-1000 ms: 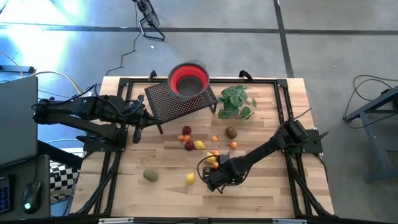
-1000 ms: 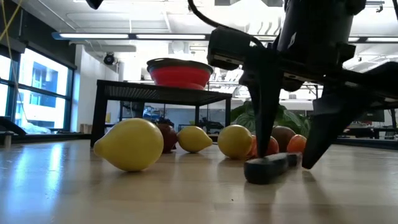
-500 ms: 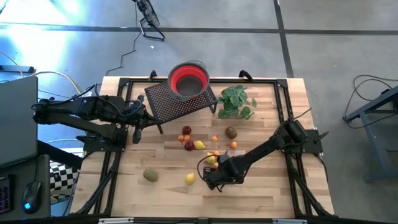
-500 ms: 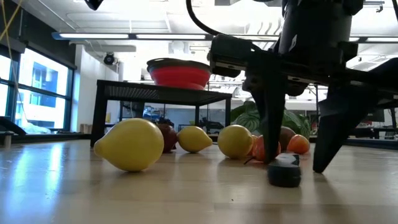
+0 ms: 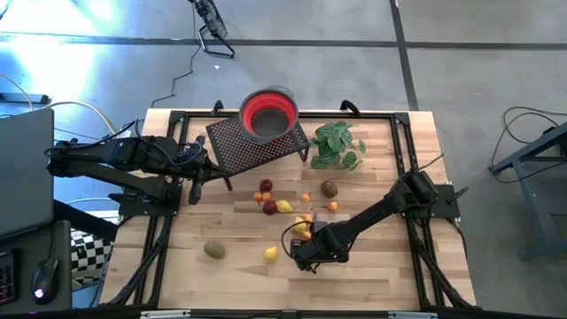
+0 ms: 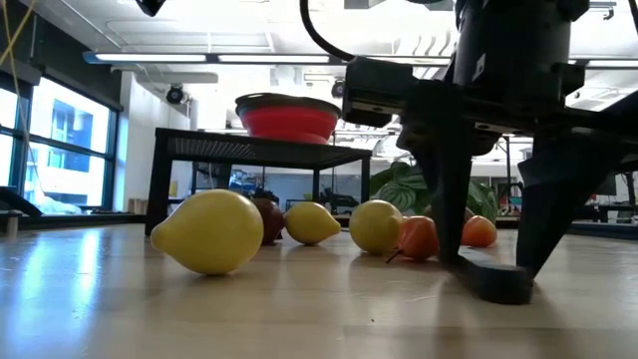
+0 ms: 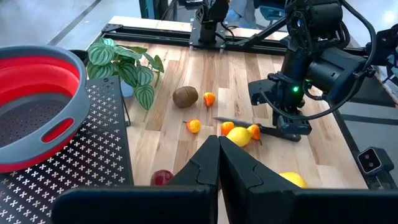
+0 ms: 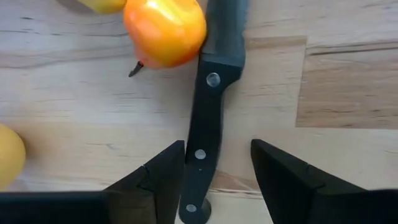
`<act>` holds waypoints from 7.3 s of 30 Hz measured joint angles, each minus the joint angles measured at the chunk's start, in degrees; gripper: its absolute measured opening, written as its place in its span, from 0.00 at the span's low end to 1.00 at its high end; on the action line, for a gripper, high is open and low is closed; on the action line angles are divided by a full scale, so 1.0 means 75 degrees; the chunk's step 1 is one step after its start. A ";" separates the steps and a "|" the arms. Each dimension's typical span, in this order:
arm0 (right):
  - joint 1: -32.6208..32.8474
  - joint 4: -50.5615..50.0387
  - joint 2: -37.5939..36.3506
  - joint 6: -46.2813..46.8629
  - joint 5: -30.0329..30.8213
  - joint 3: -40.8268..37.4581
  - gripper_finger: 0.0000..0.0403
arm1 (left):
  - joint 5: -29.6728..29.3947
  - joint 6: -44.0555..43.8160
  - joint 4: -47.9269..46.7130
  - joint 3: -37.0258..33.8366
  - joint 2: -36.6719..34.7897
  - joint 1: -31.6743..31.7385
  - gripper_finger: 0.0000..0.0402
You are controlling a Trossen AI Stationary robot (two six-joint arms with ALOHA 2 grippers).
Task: Pick & Place Fruit
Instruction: Put the black knife on the shelf
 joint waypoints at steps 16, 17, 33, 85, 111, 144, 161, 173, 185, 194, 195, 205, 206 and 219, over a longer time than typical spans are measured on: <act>0.0015 -0.0040 0.0004 -0.0367 0.0189 -0.0015 0.18 | 0.0000 0.0000 0.0001 0.0000 -0.0001 0.0000 0.00; 0.0015 -0.0056 0.0004 -0.0362 0.0189 -0.0015 0.20 | 0.0000 0.0000 0.0001 0.0000 0.0000 0.0000 0.00; 0.0006 -0.0123 0.0007 -0.0375 0.0223 -0.0009 0.18 | 0.0000 0.0000 0.0001 0.0000 0.0000 0.0000 0.00; 0.0006 0.0038 0.0013 -0.0836 0.0242 -0.0017 0.21 | 0.0005 -0.0003 0.0004 -0.0001 -0.0001 0.0000 0.00; -0.0023 0.0073 0.0016 -0.0827 0.0064 -0.0009 0.20 | 0.0003 -0.0003 0.0006 0.0000 -0.0003 0.0000 0.00; 0.0020 -0.1003 -0.0554 -0.0845 0.0496 -0.0032 0.17 | -0.0003 0.0389 0.1177 -0.0003 -0.0003 0.0000 0.00; 0.0055 -0.1398 -0.2449 -0.1232 0.2772 -0.0015 0.17 | -0.0003 0.0405 0.2006 -0.0003 -0.0032 0.0000 0.00; -0.0263 -0.0774 -0.3204 -0.2518 0.5642 -0.0015 0.17 | 0.0003 0.0382 0.2626 -0.0003 -0.0006 -0.0002 0.00; -0.1167 0.1282 -0.3317 -0.5954 0.6016 -0.0010 0.17 | 0.0009 -0.0224 0.2644 0.0000 0.0241 -0.0003 0.00; -0.1570 0.1574 -0.3901 -0.7552 0.6048 -0.0015 0.17 | 0.0006 -0.0207 0.2647 0.0000 0.0248 -0.0002 0.00; -0.1606 0.1665 -0.3951 -0.7717 0.6075 -0.0015 0.17 | 0.0006 -0.0207 0.2675 0.0000 0.0248 -0.0003 0.00; -0.1839 0.2564 -0.4236 -0.9947 0.7143 -0.0009 0.17 | -0.0125 -0.0050 0.4088 0.0000 0.0593 0.0000 0.00; -0.1871 0.2712 -0.4236 -1.0184 0.7262 -0.0009 0.17 | -0.0177 0.0045 0.4244 0.0003 0.0657 0.0000 0.00; -0.2265 0.3858 -0.4233 -1.2318 0.8196 -0.0009 0.17 | -0.2248 0.0682 0.4962 0.0000 0.1637 0.0006 0.28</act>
